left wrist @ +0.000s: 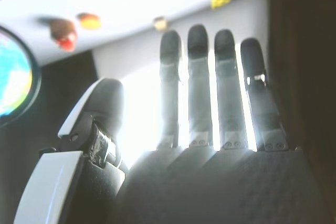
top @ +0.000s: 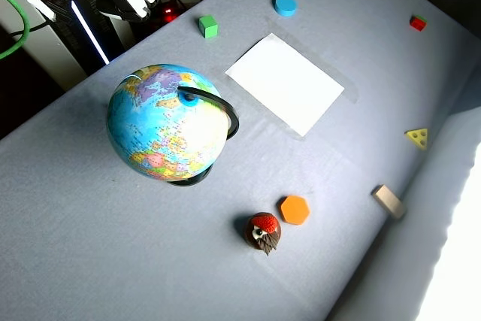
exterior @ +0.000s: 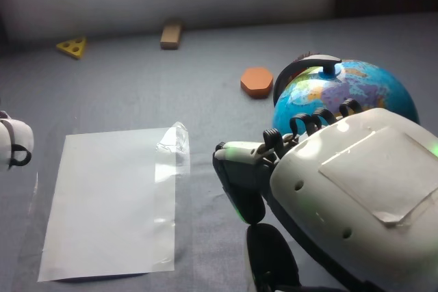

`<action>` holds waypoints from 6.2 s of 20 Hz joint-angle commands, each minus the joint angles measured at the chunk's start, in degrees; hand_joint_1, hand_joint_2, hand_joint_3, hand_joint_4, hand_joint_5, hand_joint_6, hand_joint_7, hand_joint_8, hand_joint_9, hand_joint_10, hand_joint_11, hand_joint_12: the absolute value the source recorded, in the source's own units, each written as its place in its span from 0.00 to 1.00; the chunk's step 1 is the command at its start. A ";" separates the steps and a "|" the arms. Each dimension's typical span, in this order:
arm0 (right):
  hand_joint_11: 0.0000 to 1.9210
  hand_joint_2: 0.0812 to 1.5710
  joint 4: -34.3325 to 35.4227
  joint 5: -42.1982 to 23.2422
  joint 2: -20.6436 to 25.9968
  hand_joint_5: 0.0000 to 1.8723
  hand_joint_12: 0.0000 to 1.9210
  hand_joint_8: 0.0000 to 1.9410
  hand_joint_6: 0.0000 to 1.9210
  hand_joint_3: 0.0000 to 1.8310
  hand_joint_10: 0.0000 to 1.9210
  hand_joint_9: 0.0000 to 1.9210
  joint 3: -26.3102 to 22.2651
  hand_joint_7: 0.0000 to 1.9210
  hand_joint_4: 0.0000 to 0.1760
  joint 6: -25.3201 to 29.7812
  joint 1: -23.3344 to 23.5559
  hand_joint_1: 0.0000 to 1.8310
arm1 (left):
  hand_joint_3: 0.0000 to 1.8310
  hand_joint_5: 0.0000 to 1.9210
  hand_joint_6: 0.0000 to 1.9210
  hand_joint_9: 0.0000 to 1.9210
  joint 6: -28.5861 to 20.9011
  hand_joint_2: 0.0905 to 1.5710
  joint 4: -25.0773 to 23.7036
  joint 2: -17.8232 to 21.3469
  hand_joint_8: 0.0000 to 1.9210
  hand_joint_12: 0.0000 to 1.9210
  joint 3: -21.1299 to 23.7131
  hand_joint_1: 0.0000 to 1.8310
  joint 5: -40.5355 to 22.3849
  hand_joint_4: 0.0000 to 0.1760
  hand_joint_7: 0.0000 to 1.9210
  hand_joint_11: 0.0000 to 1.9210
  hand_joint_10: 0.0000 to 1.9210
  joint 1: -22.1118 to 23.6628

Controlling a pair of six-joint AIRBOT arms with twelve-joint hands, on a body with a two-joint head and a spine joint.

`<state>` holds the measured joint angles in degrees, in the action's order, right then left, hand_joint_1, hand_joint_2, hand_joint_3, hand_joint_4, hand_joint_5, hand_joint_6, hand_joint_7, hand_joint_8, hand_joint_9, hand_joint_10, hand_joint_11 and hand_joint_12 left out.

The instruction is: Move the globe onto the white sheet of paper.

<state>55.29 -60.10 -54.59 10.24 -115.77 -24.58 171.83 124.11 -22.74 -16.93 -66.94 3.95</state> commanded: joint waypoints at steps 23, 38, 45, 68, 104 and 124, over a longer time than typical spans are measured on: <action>0.00 0.76 -65.14 6.23 14.97 0.04 0.00 0.00 0.01 0.02 0.02 0.02 8.41 0.04 0.00 45.64 -24.44 0.02 | 0.00 0.11 0.00 0.12 -3.40 0.78 -7.49 -0.08 0.00 0.42 -3.73 0.00 9.81 0.00 0.13 0.00 0.00 -8.35; 0.00 0.77 -82.76 -3.43 17.27 0.05 0.00 0.00 0.01 0.01 0.02 0.03 27.99 0.05 0.00 62.90 -42.84 0.02 | 0.00 0.11 0.00 0.12 -13.93 0.78 -14.66 -7.60 0.00 0.41 -7.18 0.00 18.96 0.00 0.13 0.00 0.00 -23.57; 0.00 0.77 -88.07 -6.73 14.83 0.05 0.00 0.00 0.01 0.01 0.02 0.03 36.58 0.05 0.00 65.66 -47.98 0.02 | 0.00 0.12 0.00 0.13 -23.97 0.77 -19.53 -10.57 0.00 0.44 -7.12 0.00 19.52 0.00 0.14 0.00 0.00 -28.51; 0.00 0.77 -98.37 13.93 1.02 0.06 0.00 0.00 0.01 0.01 0.01 0.04 60.76 0.05 0.00 86.99 -26.91 0.00 | 0.00 0.13 0.00 0.11 -55.13 0.77 -52.55 -31.69 0.00 0.38 -5.47 0.00 -11.04 0.00 0.14 0.00 0.00 -56.87; 0.00 0.76 -105.64 38.01 -10.73 0.03 0.00 0.00 0.00 0.00 0.00 0.03 54.49 0.04 0.00 83.34 -11.42 0.00 | 0.00 0.08 0.00 0.10 -71.78 0.75 -68.60 -39.74 0.00 0.33 -13.30 0.00 -15.82 0.00 0.11 0.00 0.00 -72.63; 0.00 0.77 -71.82 45.39 -22.01 0.04 0.00 0.00 0.01 0.00 0.00 0.03 52.74 0.05 0.00 49.70 -7.65 0.00 | 0.00 0.09 0.01 0.09 -74.17 0.75 -69.12 -39.19 0.00 0.30 -13.28 0.00 -15.20 0.00 0.11 0.00 0.00 -74.20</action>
<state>-16.08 -14.20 -76.01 63.53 -65.89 -32.25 98.00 58.59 -62.11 -30.15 -77.36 -70.39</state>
